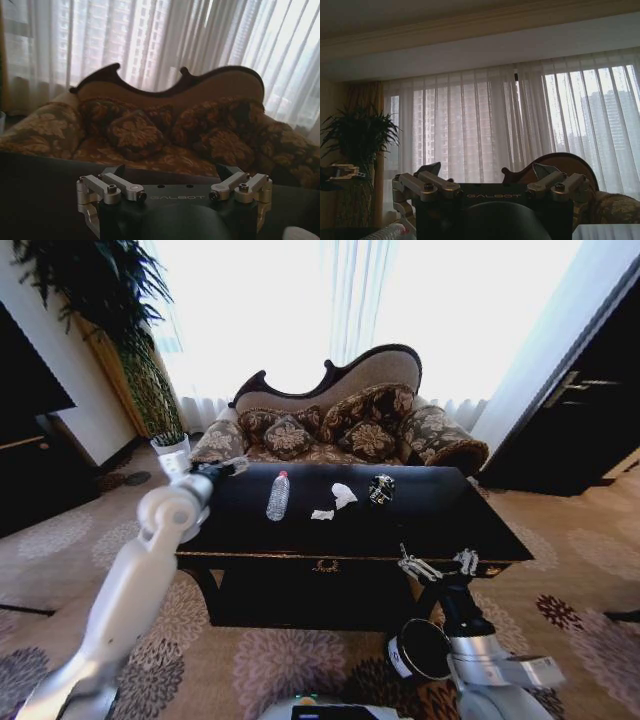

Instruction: Move to the front of the table and place the trash on the table into the trash bin.

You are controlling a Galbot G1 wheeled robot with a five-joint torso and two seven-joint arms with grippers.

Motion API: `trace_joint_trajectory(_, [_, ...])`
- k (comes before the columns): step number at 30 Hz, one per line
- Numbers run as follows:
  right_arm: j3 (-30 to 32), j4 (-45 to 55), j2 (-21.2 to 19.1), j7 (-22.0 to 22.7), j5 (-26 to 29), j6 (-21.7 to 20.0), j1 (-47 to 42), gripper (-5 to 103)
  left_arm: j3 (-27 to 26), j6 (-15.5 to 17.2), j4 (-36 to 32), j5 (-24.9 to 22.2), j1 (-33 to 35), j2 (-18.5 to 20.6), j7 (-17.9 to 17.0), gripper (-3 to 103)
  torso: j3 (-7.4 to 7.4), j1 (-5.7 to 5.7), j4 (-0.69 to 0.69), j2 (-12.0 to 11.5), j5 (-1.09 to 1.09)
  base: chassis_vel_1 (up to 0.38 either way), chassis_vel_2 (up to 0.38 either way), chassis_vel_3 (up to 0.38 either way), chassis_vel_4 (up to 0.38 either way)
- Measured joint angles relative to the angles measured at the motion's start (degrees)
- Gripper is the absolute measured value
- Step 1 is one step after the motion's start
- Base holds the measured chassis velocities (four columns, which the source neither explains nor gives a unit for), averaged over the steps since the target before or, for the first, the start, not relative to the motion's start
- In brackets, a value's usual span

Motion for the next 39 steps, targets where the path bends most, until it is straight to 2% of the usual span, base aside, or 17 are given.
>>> trace_joint_trajectory(6, [0.4, -1.2, -0.4, 0.0, 0.3, 0.0, 0.2, 100, 5.0, 0.0, 1.9, -0.8, -1.9, -3.3, -3.5, 100, 0.00, -0.01, 0.00, 0.0, 0.00, 0.000, 0.000, 0.000, 0.000])
trace_joint_trajectory(8, [0.5, -1.7, -0.6, 0.0, 0.3, 0.0, 0.4, 100, 5.7, 0.0, 2.4, -0.2, -1.8, -3.8, -3.7, 100, 0.00, -0.01, 0.00, 0.0, -0.01, 0.000, 0.000, 0.000, 0.000])
trace_joint_trajectory(14, [0.2, -3.2, -1.0, 0.0, 0.2, -0.1, 1.3, 100, 6.4, -0.1, 1.0, 6.4, 2.0, -4.0, -1.8, 100, 0.00, 0.00, 0.01, 0.0, -0.02, 0.000, 0.000, 0.000, 0.000])
trace_joint_trajectory(16, [0.0, -4.1, -1.2, -0.2, -0.3, -0.1, 1.8, 100, 5.8, -0.2, -1.2, 8.9, 5.6, -3.5, -0.9, 100, -0.01, -0.02, 0.02, 0.0, -0.02, 0.000, 0.000, 0.000, 0.000])
trace_joint_trajectory(23, [-0.3, -4.4, -1.2, -0.3, -0.7, -0.1, 2.2, 100, 5.7, -0.3, -1.1, 10.2, 8.0, -4.3, 0.5, 100, -0.01, -0.02, 0.01, 0.0, -0.02, 0.000, 0.000, 0.000, 0.000])
trace_joint_trajectory(39, [0.3, -4.9, -1.5, -0.5, -0.2, 0.8, 1.4, 100, 7.2, -0.5, 0.8, 10.0, 9.7, -7.7, 0.4, 100, -0.01, -0.02, 0.01, 0.0, -0.01, 0.000, 0.000, 0.000, 0.000])
